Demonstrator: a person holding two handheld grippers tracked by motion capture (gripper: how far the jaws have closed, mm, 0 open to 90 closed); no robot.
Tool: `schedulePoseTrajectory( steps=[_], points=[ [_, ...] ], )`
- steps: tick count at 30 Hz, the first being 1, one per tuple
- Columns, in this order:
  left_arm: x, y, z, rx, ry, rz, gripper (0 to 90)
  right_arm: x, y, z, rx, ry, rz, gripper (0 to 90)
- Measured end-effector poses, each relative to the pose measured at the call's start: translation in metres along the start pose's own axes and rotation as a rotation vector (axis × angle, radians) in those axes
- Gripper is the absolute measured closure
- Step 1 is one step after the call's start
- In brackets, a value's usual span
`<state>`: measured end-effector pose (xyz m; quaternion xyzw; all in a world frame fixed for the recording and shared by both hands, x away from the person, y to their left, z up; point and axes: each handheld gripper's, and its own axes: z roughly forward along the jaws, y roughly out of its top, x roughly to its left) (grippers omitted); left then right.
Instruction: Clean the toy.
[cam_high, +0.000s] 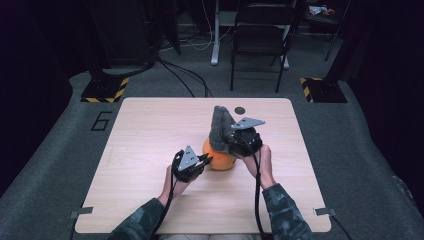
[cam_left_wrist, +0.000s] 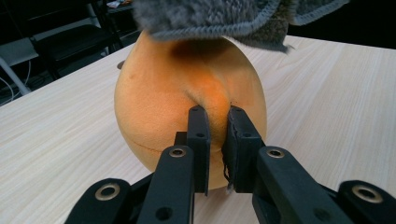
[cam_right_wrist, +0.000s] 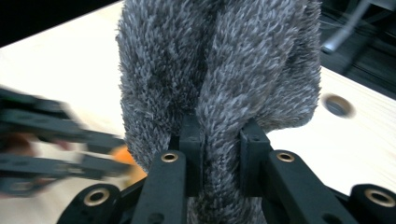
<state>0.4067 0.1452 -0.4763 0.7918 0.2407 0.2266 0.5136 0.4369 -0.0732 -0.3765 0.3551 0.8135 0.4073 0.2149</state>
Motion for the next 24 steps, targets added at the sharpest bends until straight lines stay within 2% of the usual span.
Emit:
schedulePoseTrajectory(
  steps=[1, 4, 5, 7, 11, 13, 15, 16, 18, 20, 24],
  points=[
    [0.0, 0.0, 0.0, 0.002, 0.001, -0.002, 81.2, 0.009, 0.002, 0.002, 0.013, 0.012, -0.021, 75.5],
    [0.001, 0.0, 0.0, 0.002, 0.005, -0.002, 80.9, 0.025, 0.002, 0.012, 0.029, 0.064, -0.061, 75.4],
    [0.001, -0.001, 0.0, 0.0, 0.014, 0.003, 80.9, 0.03, 0.001, 0.017, 0.046, 0.066, -0.085, 75.4],
    [0.001, -0.001, 0.001, 0.013, 0.012, 0.01, 81.0, 0.035, -0.004, 0.026, 0.075, 0.059, -0.091, 75.3],
    [0.001, -0.002, 0.001, 0.018, 0.011, 0.009, 81.0, 0.029, -0.008, 0.032, 0.082, 0.039, -0.086, 75.3],
    [0.002, -0.002, 0.001, 0.018, 0.011, 0.004, 81.0, 0.026, -0.009, 0.032, 0.091, 0.023, -0.056, 75.3],
    [0.001, -0.001, 0.001, 0.021, 0.007, 0.006, 80.9, 0.021, -0.011, 0.031, 0.086, 0.013, -0.05, 75.2],
    [0.001, -0.001, 0.001, 0.02, 0.006, 0.006, 80.9, 0.02, -0.011, 0.032, 0.079, 0.007, -0.063, 75.2],
    [0.001, -0.001, 0.001, 0.02, 0.004, 0.003, 81.0, 0.017, -0.012, 0.03, 0.09, -0.002, -0.035, 75.1],
    [0.001, -0.001, 0.001, 0.018, 0.004, 0.001, 81.0, 0.012, -0.012, 0.029, 0.074, -0.015, -0.05, 75.1],
    [0.002, -0.001, 0.001, 0.02, 0.008, 0.004, 81.0, 0.005, -0.014, 0.029, 0.083, -0.025, -0.011, 75.0]
  ],
)
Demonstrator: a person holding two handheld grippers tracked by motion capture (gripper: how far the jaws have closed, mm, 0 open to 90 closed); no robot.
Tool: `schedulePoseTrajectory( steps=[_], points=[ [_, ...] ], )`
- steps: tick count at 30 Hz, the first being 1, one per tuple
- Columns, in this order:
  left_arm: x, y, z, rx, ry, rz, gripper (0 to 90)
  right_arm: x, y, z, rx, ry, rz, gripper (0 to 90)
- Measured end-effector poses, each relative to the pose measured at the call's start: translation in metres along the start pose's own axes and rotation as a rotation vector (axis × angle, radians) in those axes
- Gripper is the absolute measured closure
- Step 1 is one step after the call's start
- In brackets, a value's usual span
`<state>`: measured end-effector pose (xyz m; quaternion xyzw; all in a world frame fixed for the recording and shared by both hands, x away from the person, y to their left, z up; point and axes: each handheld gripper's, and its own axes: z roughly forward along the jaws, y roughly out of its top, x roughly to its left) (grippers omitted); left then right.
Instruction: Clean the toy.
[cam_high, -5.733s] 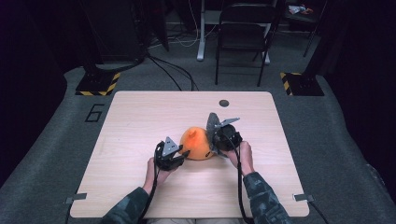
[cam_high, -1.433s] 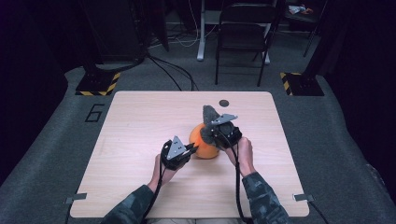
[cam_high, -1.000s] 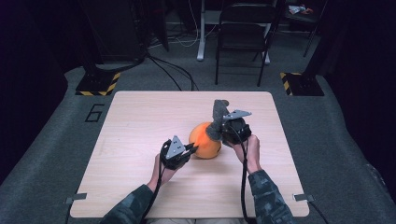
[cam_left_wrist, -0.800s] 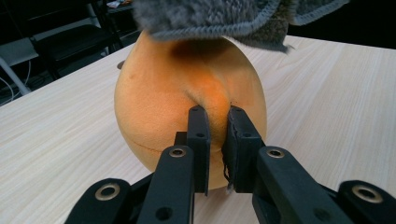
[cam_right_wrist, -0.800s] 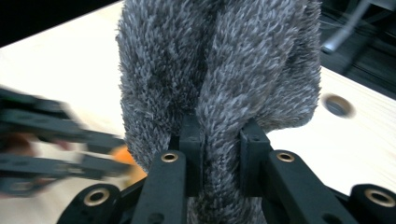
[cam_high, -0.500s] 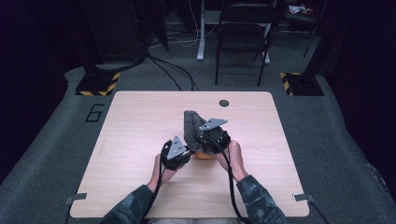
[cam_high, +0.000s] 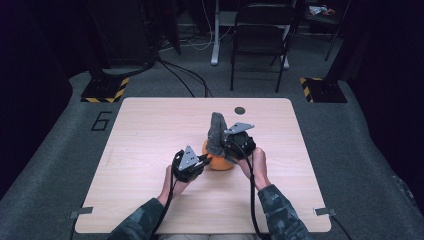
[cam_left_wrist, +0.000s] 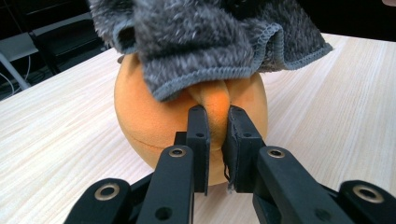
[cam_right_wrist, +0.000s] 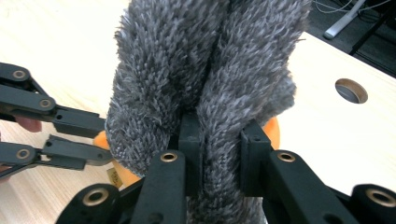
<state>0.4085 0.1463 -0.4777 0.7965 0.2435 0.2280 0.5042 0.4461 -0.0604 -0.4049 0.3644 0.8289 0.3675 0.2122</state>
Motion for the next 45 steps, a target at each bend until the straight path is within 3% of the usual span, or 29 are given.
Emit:
schedulePoseTrajectory(
  steps=[5, 6, 8, 14, 17, 21, 24, 28, 32, 36, 45],
  points=[
    [0.0, 0.0, 0.0, 0.0, -0.001, -0.004, 81.1, -0.006, -0.001, -0.002, -0.006, -0.039, -0.021, 75.1],
    [0.0, 0.0, 0.0, -0.001, -0.001, -0.004, 81.1, -0.007, -0.002, -0.003, 0.005, -0.044, 0.004, 75.1],
    [0.0, 0.0, 0.0, -0.003, 0.0, -0.004, 81.1, -0.012, -0.003, -0.002, -0.006, -0.05, 0.01, 75.0],
    [0.003, 0.0, -0.001, 0.002, 0.003, -0.004, 81.1, -0.027, -0.011, -0.001, 0.018, -0.132, 0.043, 75.1],
    [0.003, -0.001, -0.001, 0.003, 0.003, -0.012, 81.1, -0.033, -0.014, -0.001, 0.009, -0.104, 0.081, 75.0],
    [0.005, -0.001, -0.001, 0.005, 0.005, -0.019, 81.0, -0.033, -0.011, -0.01, -0.01, -0.091, 0.082, 75.0],
    [0.006, -0.001, -0.002, 0.007, 0.013, -0.021, 80.9, -0.036, -0.009, -0.021, -0.031, -0.102, 0.076, 74.8],
    [0.007, -0.002, -0.002, 0.008, 0.013, -0.023, 80.6, -0.048, -0.015, -0.036, -0.044, -0.133, 0.106, 74.7],
    [0.007, -0.002, -0.002, 0.009, 0.014, -0.023, 80.5, -0.063, -0.026, -0.041, -0.004, -0.158, 0.16, 74.5],
    [0.008, -0.001, -0.002, 0.01, 0.022, -0.016, 80.3, -0.072, -0.04, -0.04, 0.083, -0.202, 0.169, 74.3],
    [0.008, 0.0, -0.001, 0.008, 0.022, -0.019, 80.2, -0.111, -0.083, -0.039, 0.238, -0.252, 0.277, 73.6]
  ],
)
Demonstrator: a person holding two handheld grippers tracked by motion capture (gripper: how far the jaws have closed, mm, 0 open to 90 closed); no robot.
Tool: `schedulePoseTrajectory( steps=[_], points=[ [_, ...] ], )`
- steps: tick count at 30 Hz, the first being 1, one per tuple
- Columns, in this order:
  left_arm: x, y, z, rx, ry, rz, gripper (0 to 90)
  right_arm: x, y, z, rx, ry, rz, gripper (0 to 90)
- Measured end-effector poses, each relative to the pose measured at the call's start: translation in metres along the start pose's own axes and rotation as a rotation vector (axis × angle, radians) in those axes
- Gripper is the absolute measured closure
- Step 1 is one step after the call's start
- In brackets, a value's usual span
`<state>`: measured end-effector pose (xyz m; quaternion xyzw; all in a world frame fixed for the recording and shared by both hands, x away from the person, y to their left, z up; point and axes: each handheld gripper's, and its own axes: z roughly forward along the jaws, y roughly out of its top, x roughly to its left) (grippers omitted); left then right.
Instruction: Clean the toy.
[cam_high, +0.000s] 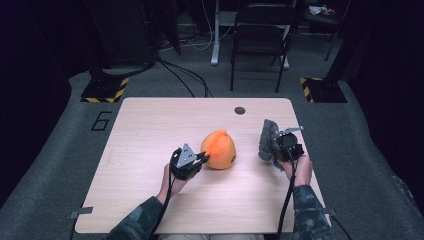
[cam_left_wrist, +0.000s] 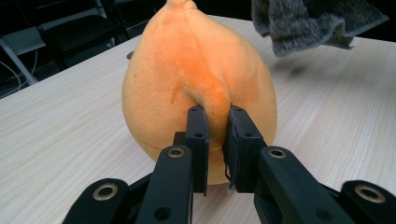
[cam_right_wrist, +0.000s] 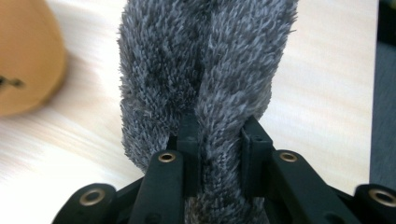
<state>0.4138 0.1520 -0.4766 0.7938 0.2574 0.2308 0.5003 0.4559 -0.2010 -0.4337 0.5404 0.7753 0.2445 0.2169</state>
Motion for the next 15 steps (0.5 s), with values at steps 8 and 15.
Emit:
schedulePoseTrajectory(
  steps=[8, 15],
  points=[
    [0.001, 0.0, -0.001, 0.007, 0.004, -0.005, 79.7, -0.016, -0.018, 0.029, 0.108, -0.026, 0.049, 71.1],
    [0.002, -0.002, -0.002, 0.019, 0.025, 0.01, 78.2, -0.019, -0.024, 0.045, 0.162, -0.027, 0.057, 65.2]
  ],
)
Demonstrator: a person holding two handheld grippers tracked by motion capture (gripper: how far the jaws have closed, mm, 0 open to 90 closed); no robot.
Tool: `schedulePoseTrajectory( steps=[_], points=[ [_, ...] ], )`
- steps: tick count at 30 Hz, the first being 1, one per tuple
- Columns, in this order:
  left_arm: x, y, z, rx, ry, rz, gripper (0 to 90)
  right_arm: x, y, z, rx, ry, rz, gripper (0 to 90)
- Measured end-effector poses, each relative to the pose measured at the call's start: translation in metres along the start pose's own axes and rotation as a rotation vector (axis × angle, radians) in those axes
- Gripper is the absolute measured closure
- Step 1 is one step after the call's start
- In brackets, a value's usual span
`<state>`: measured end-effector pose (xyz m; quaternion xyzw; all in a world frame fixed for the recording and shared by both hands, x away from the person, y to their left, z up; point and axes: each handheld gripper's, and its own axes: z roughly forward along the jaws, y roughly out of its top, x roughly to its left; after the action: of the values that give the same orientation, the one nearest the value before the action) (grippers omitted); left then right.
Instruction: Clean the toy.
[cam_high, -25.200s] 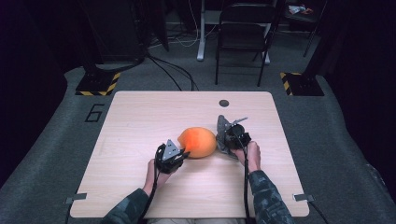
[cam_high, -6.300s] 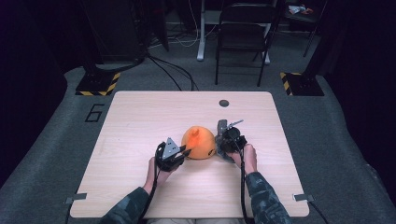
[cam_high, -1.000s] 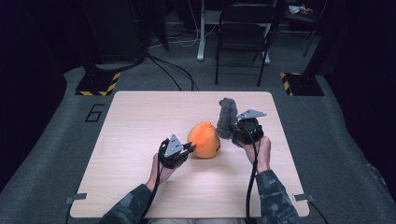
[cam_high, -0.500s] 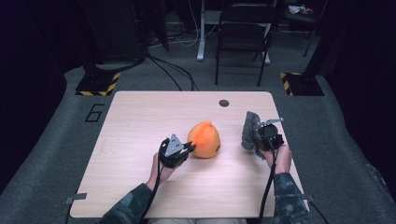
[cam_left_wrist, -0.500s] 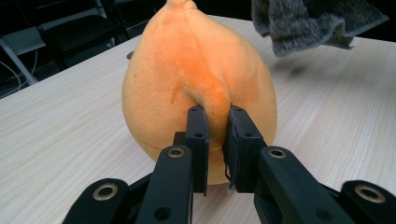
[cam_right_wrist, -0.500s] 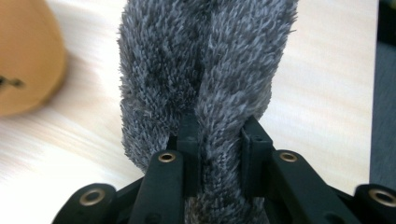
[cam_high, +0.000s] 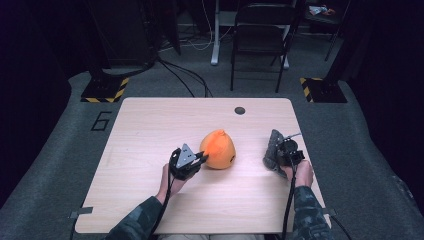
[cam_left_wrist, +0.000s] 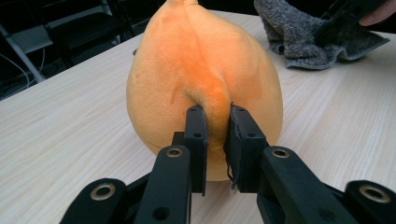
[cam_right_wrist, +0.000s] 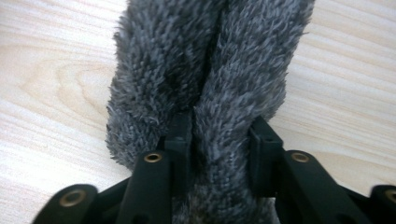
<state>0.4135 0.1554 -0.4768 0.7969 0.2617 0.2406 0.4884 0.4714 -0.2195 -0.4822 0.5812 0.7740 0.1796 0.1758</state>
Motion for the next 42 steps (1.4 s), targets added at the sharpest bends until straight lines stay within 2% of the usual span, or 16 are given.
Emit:
schedulePoseTrajectory(
  steps=[4, 9, 11, 14, 16, 21, 24, 25, 26, 29, 33, 36, 38, 42],
  points=[
    [0.002, -0.001, 0.0, 0.016, 0.021, 0.008, 73.2, 0.001, 0.0, 0.0, 0.008, 0.001, 0.007, 60.0],
    [0.002, -0.002, 0.004, 0.059, 0.072, 0.031, 50.7, -0.002, 0.0, 0.001, 0.002, 0.009, -0.006, 59.6],
    [0.002, -0.003, 0.007, 0.068, 0.095, 0.045, 45.8, -0.002, 0.0, 0.001, 0.003, 0.01, -0.006, 59.6],
    [0.008, -0.006, 0.009, 0.072, 0.117, 0.029, 45.9, -0.002, 0.0, 0.001, 0.005, 0.011, 0.001, 59.5],
    [0.011, -0.008, 0.009, 0.078, 0.117, 0.016, 47.3, -0.003, 0.0, 0.001, 0.007, 0.018, 0.007, 58.3],
    [0.017, -0.013, 0.007, 0.097, 0.12, -0.042, 47.2, -0.006, 0.0, -0.003, -0.006, 0.022, 0.018, 44.4],
    [0.023, -0.018, 0.007, 0.104, 0.129, -0.071, 46.7, -0.006, 0.0, -0.009, -0.03, 0.028, 0.027, 34.9],
    [0.024, -0.019, 0.006, 0.11, 0.127, -0.083, 46.4, -0.007, 0.0, -0.011, -0.056, 0.034, 0.026, 31.7],
    [0.027, -0.02, 0.007, 0.105, 0.128, -0.099, 46.3, -0.006, 0.0, -0.014, -0.058, 0.038, 0.044, 29.7],
    [0.032, -0.023, 0.008, 0.101, 0.134, -0.117, 46.0, -0.007, -0.001, -0.023, -0.109, 0.054, 0.041, 23.8],
    [0.035, -0.024, 0.008, 0.102, 0.139, -0.13, 44.5, -0.008, -0.01, -0.033, -0.17, 0.075, 0.057, 17.5],
    [0.036, -0.024, 0.007, 0.104, 0.146, -0.136, 41.6, -0.011, -0.024, -0.037, -0.202, 0.095, 0.067, 14.8],
    [0.035, -0.024, 0.007, 0.105, 0.153, -0.152, 39.2, -0.012, -0.03, -0.037, -0.201, 0.091, 0.066, 14.7],
    [0.033, -0.022, 0.003, 0.123, 0.156, -0.145, 31.8, -0.012, -0.044, -0.039, -0.207, 0.087, 0.062, 10.2]
  ],
)
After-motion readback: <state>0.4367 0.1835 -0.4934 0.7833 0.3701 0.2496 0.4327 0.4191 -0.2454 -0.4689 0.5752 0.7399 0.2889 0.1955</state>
